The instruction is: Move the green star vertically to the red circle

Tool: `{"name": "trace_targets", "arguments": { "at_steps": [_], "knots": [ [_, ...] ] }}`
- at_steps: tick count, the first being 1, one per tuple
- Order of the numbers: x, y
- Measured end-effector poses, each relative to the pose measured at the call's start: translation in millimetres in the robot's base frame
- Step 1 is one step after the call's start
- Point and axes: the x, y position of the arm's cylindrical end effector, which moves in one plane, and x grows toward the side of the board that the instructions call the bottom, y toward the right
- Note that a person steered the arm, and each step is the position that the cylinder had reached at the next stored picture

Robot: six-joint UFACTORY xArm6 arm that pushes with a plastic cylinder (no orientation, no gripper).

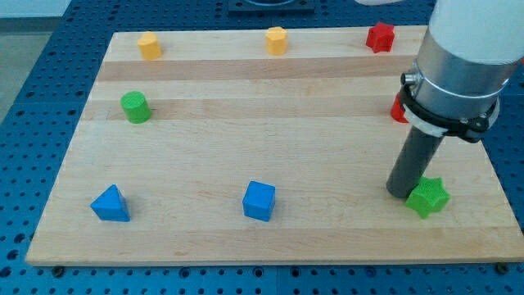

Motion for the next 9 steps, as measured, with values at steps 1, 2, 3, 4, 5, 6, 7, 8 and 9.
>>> {"name": "trace_targets", "arguments": {
  "at_steps": [1, 2, 3, 4, 5, 6, 7, 8, 9],
  "knots": [
    [0, -1],
    [-13, -10],
    [-37, -14],
    [-45, 3],
    [-45, 38],
    [-34, 67],
    [-7, 86],
    [18, 95],
    [47, 90]
  ]
}}
